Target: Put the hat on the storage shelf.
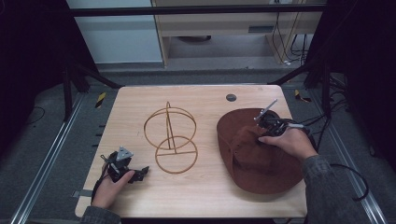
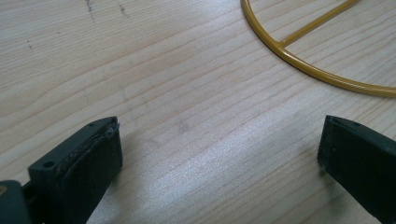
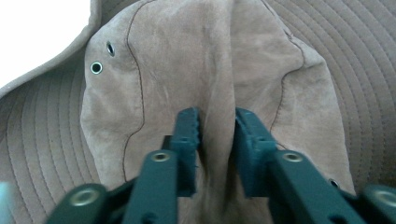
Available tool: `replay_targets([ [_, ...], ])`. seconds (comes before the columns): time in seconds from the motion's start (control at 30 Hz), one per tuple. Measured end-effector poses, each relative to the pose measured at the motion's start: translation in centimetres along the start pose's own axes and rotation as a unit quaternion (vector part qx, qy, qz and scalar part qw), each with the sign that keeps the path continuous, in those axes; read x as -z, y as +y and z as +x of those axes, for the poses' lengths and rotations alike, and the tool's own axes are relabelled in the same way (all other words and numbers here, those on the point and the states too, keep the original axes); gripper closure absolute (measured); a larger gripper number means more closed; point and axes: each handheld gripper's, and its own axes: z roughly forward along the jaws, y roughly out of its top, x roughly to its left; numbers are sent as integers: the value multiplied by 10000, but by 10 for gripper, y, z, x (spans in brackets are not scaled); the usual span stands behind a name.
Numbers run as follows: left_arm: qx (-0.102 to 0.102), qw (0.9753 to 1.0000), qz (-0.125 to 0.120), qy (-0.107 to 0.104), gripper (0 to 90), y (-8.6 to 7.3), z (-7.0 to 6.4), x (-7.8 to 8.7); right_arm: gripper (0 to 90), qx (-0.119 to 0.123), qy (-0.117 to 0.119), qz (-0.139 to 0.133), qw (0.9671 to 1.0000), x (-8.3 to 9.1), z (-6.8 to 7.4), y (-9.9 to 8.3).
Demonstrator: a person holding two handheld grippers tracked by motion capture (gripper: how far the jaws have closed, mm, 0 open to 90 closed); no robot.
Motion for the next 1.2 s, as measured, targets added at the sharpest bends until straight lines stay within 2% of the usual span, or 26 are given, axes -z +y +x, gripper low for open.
replay_targets([
  [0.07, 3, 10000, -1, -1, 0, 0, 0, 0, 795, -1, 14, -26, 10000, 0, -1, -1],
  [0.1, -14, 10000, -1, 3, 0, 0, 0, 0, 862, -32, 66, -87, 9999, 1, -4, -2],
  [0.13, -15, 10000, 1, 2, 0, 0, 0, 0, 878, -47, 90, -108, 9999, 2, -4, -2],
  [0.33, -14, 10000, 0, 2, 0, 0, 0, 0, 892, -232, 228, -380, 9987, 13, -9, -5],
  [0.53, 1, 10000, 0, 0, 0, 0, 0, 0, 893, -316, 281, -594, 9973, 30, -11, -7],
  [0.67, 3, 10000, -1, 0, 0, 0, 0, 0, 893, -272, 271, -716, 9967, 41, -8, -5],
  [0.83, 2, 10000, -1, 0, 0, 0, 0, 0, 892, -287, 286, -945, 9947, 54, -5, -1],
  [0.87, 3, 10000, -2, 1, 0, 0, 0, 0, 893, -275, 263, -1086, 9934, 62, -2, 2],
  [1.03, 1, 10000, -1, 1, 0, 0, 0, 0, 893, -218, 217, -1332, 9906, 77, 1, 6],
  [1.07, -13, 10000, -1, 3, 0, 0, 0, 0, 893, -215, 206, -1454, 9889, 86, 2, 8],
  [1.2, -13, 10000, -3, 4, 0, 0, 0, 0, 893, -160, 158, -1634, 9863, 101, 5, 11],
])
